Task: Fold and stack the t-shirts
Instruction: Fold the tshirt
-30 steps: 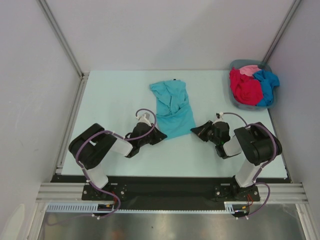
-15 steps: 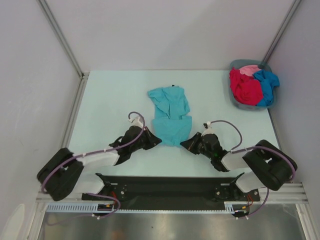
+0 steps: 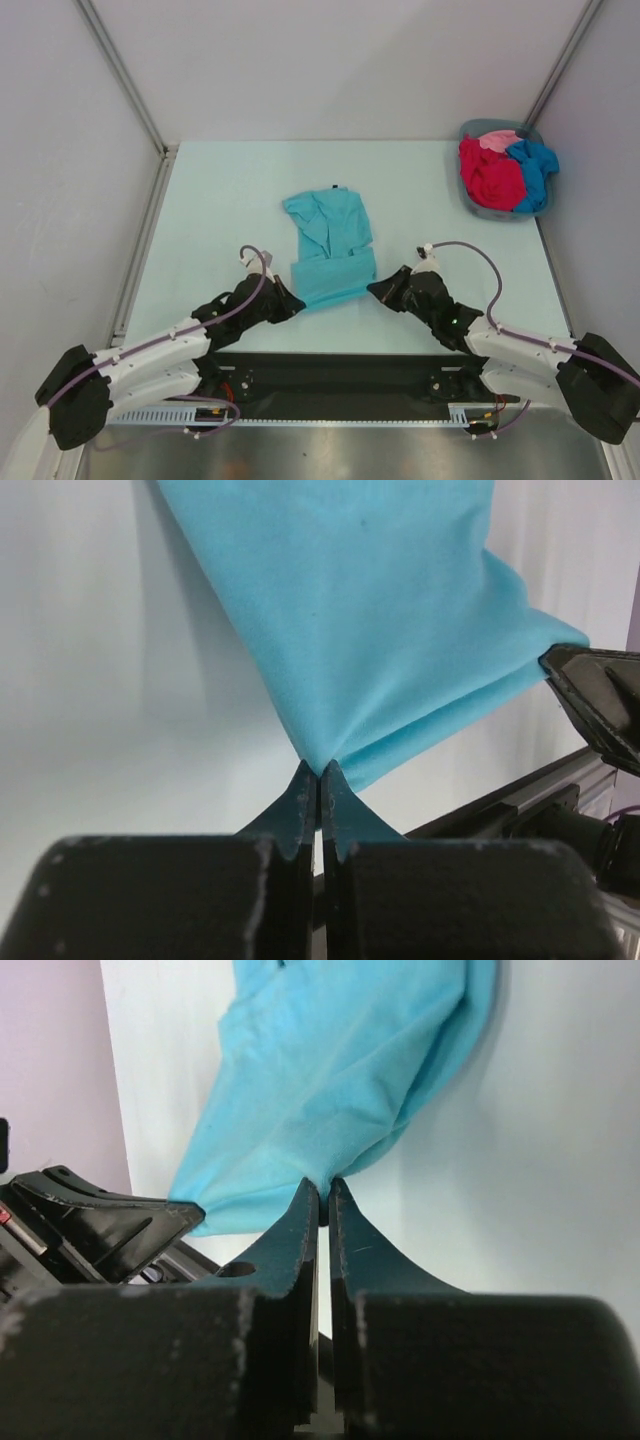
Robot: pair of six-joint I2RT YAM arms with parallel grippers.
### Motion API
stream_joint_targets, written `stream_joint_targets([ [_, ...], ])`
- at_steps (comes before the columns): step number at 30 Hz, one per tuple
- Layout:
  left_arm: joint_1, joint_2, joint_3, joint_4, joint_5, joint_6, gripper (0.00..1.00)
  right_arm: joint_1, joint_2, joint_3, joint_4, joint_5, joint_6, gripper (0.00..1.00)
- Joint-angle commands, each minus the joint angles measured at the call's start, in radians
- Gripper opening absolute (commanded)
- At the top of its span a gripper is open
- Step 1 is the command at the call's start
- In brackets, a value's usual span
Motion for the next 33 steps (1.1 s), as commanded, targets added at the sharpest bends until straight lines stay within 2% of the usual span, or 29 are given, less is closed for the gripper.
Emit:
stream_joint_targets([
  [1,-0.001,0.025,0.149,-0.119,-0.082,0.045,0.00,-0.011,0.003,0.102,-0.129,0.083,-0.034,0.00],
  [7,0.059,0.163,0.387,-0.134,-0.073,0.146,0.00,-0.043,0.133,0.206,-0.089,0.036,-0.077,0.00],
  [12,0.140,0.301,0.585,-0.149,-0.057,0.215,0.00,-0.159,0.217,0.363,-0.093,-0.043,-0.155,0.00],
  [21,0.253,0.448,0.732,-0.148,-0.033,0.269,0.00,-0.356,0.492,0.731,-0.136,-0.211,-0.238,0.00],
  [26,0.341,0.548,0.798,-0.126,-0.010,0.301,0.00,-0.373,0.622,0.877,-0.167,-0.244,-0.264,0.00],
  [33,0.418,0.785,1.019,-0.117,0.064,0.365,0.00,-0.376,0.753,0.969,-0.171,-0.270,-0.261,0.00],
])
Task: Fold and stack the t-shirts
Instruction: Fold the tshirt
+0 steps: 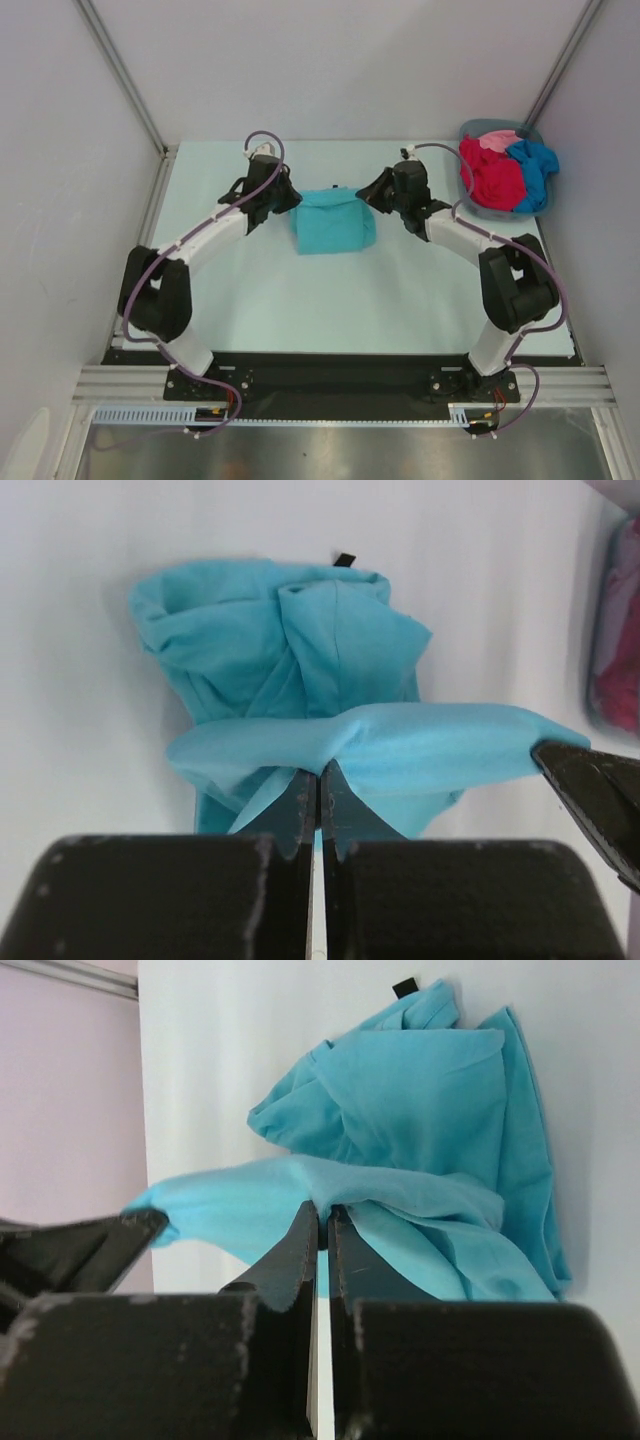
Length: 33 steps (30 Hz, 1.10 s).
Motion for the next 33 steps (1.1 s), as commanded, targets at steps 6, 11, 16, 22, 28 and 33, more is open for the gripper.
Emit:
stream_joint_targets([
  [6,0.050,0.246,0.306,-0.031,0.039,0.108,0.00,-0.044,0.178,0.216,-0.007,-0.049,-0.034,0.00],
  [11,0.063,0.302,0.372,-0.051,0.033,0.118,0.01,-0.065,0.303,0.358,-0.032,-0.084,-0.040,0.00],
  [16,0.079,0.332,0.378,-0.048,0.030,0.119,0.00,-0.072,0.373,0.464,-0.060,-0.097,-0.050,0.00],
  [22,0.094,0.391,0.397,-0.040,0.033,0.139,0.34,-0.072,0.423,0.478,-0.035,-0.107,-0.042,0.00],
  [28,0.099,0.417,0.421,-0.051,0.011,0.156,1.00,-0.072,0.443,0.463,-0.006,-0.095,-0.046,0.45],
  [33,0.100,0.394,0.426,-0.054,0.001,0.164,1.00,-0.076,0.413,0.481,-0.004,-0.058,-0.099,0.56],
])
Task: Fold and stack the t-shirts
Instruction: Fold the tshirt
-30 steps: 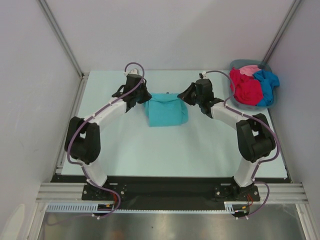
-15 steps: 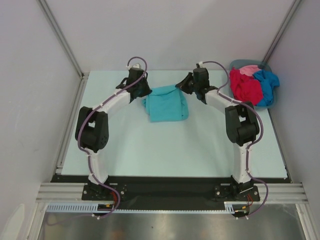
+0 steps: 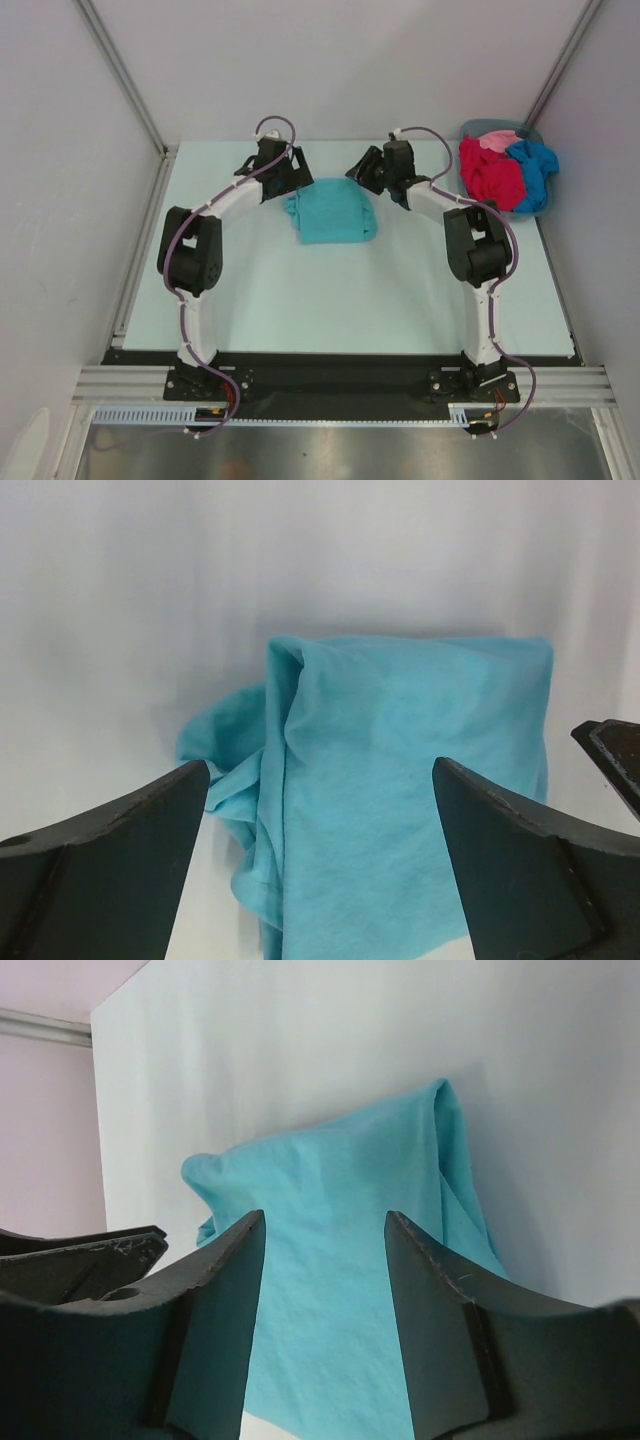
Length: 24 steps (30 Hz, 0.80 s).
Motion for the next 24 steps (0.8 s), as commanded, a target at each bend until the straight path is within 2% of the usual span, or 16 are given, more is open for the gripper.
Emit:
stream_joint_targets([
  [1,0.006,-0.035,0.046,0.010,-0.017,0.028,1.00,-0.011,-0.054,0.049,0.039,0.039,-0.052,0.57],
  [7,0.006,-0.149,-0.047,0.002,-0.023,0.017,1.00,-0.052,-0.170,0.031,-0.050,0.041,-0.086,0.57],
  [11,0.006,-0.245,-0.220,0.034,-0.020,-0.010,1.00,-0.065,-0.289,-0.136,-0.067,0.067,-0.089,0.56],
  [16,0.002,-0.323,-0.389,0.082,-0.019,-0.033,1.00,-0.065,-0.461,-0.416,0.036,0.070,-0.026,0.57],
  [20,0.002,-0.314,-0.483,0.123,-0.008,-0.039,1.00,-0.071,-0.475,-0.577,0.117,0.021,-0.018,0.57],
  [24,0.002,-0.254,-0.509,0.203,0.068,-0.059,0.97,-0.074,-0.443,-0.673,0.238,-0.016,0.000,0.57],
])
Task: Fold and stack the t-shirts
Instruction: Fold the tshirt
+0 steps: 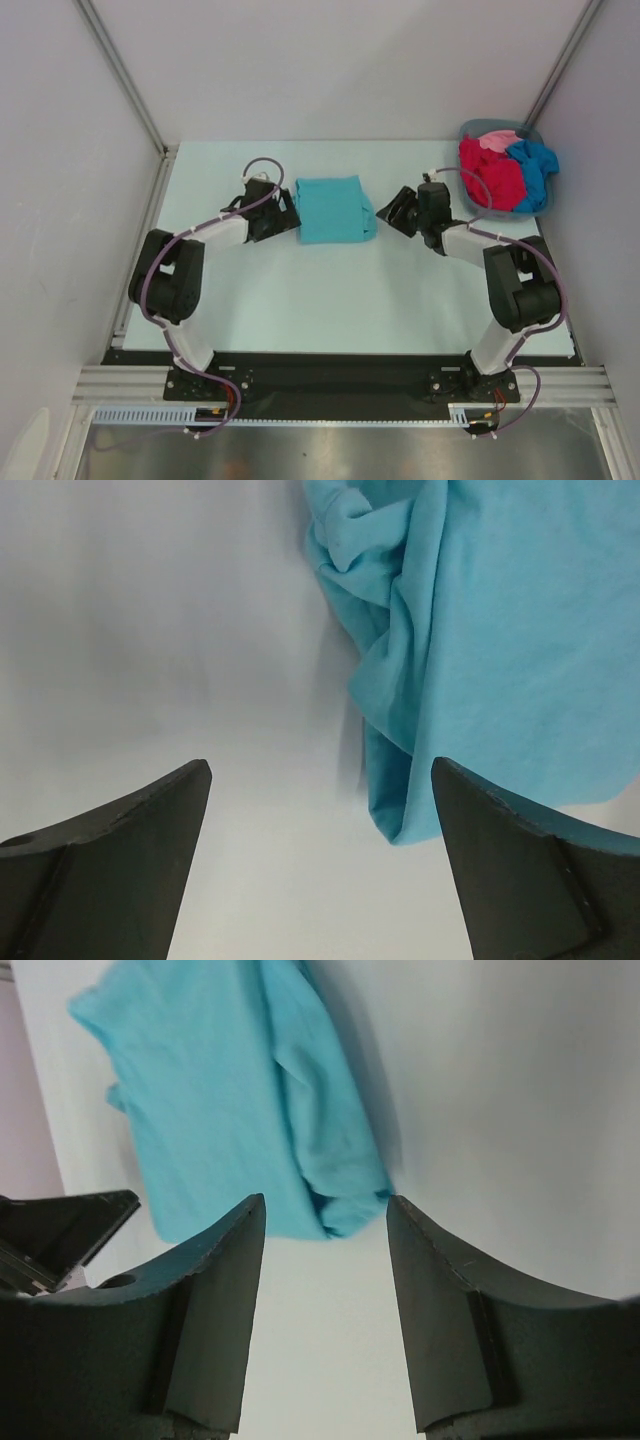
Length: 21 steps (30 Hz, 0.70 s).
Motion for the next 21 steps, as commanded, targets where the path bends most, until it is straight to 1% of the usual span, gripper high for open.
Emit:
stream_joint_targets([
  [1,0.002,0.044,-0.009,0.122,0.071,-0.031,0.96,-0.005,0.029,-0.061,0.151,-0.045,0.021,0.56],
  [4,0.002,0.084,-0.001,0.147,0.095,-0.037,0.93,-0.008,0.047,-0.071,0.167,-0.052,0.016,0.56],
  [9,0.002,0.115,0.048,0.150,0.108,-0.028,0.94,-0.018,0.098,-0.071,0.193,-0.071,0.018,0.56],
  [16,0.002,0.174,0.121,0.161,0.160,-0.031,0.94,-0.016,0.196,-0.055,0.280,-0.127,0.041,0.56],
  [17,0.002,0.176,0.127,0.190,0.167,-0.031,0.93,-0.017,0.207,-0.044,0.285,-0.134,0.042,0.56],
  [21,0.002,0.182,0.150,0.213,0.204,-0.020,0.93,-0.016,0.245,-0.021,0.291,-0.143,0.047,0.56],
])
